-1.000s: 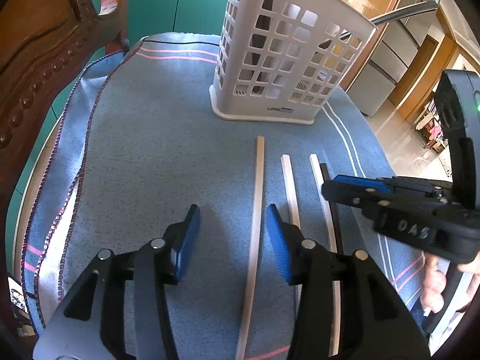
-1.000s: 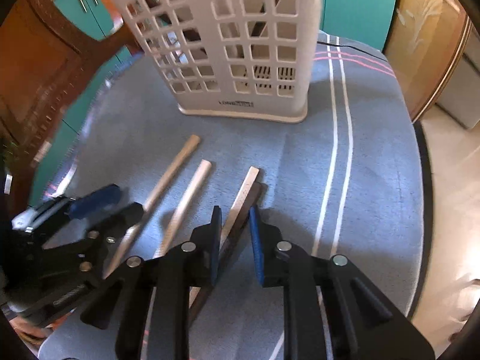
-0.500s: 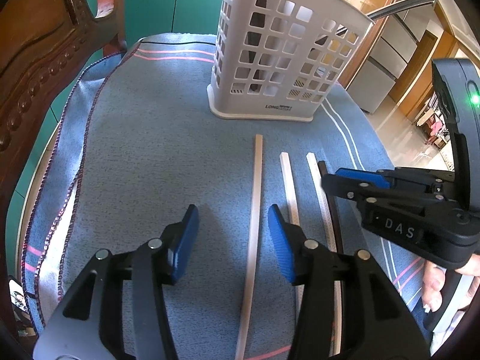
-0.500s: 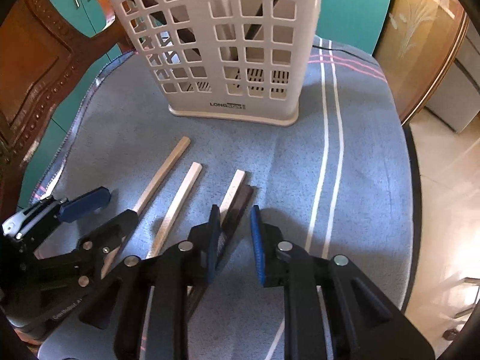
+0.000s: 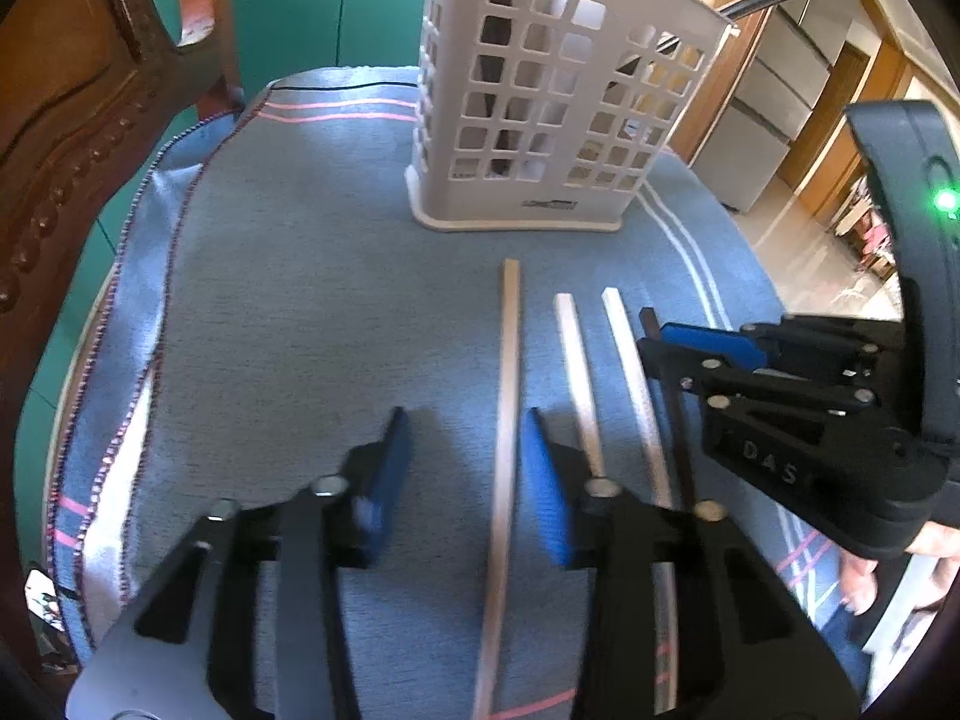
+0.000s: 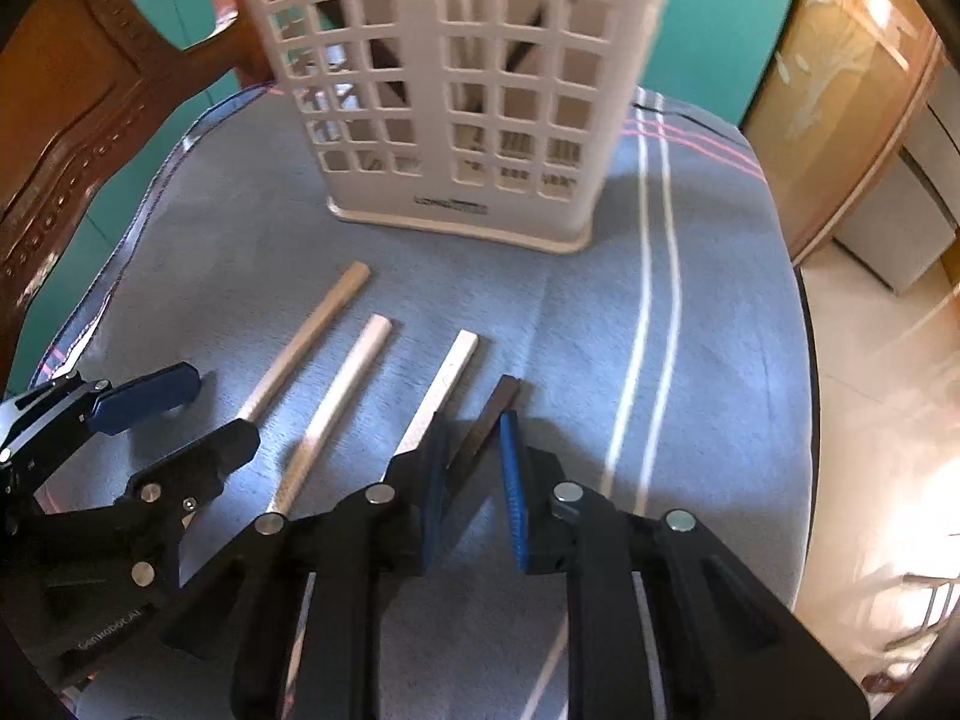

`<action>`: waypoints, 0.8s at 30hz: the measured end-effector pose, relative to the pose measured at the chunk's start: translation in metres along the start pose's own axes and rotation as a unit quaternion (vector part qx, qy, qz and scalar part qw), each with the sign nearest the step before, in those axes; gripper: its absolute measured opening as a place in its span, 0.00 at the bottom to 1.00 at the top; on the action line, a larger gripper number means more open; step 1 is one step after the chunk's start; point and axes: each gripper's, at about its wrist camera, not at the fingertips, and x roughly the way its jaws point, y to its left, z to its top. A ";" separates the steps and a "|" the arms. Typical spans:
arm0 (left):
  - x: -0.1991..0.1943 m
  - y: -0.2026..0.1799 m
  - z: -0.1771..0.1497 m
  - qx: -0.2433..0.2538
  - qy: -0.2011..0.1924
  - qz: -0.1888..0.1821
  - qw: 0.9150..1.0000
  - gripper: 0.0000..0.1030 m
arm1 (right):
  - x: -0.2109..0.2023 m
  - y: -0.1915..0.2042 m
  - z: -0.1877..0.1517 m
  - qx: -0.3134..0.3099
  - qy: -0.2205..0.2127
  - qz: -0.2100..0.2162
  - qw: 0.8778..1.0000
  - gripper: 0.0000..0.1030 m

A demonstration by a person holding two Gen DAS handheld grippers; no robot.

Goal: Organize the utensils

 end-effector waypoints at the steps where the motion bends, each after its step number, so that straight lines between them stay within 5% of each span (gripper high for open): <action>1: 0.000 0.002 0.000 -0.002 0.000 -0.001 1.000 0.30 | 0.004 -0.001 0.003 -0.013 0.000 0.000 1.000 0.16; 5: 0.000 0.003 0.001 -0.002 0.001 0.000 1.000 0.27 | -0.001 -0.003 0.000 -0.049 0.002 0.006 0.999 0.16; 16: 0.001 0.002 0.003 0.001 0.002 0.011 1.000 0.28 | -0.012 -0.028 -0.012 -0.010 -0.015 0.001 1.000 0.20; 20: -0.001 0.004 0.001 -0.005 0.006 0.017 1.000 0.07 | -0.006 -0.018 -0.012 -0.004 -0.022 0.004 1.000 0.20; 24: -0.008 0.014 -0.007 -0.039 0.012 -0.011 0.999 0.07 | -0.003 -0.021 -0.015 0.004 -0.033 0.011 0.999 0.21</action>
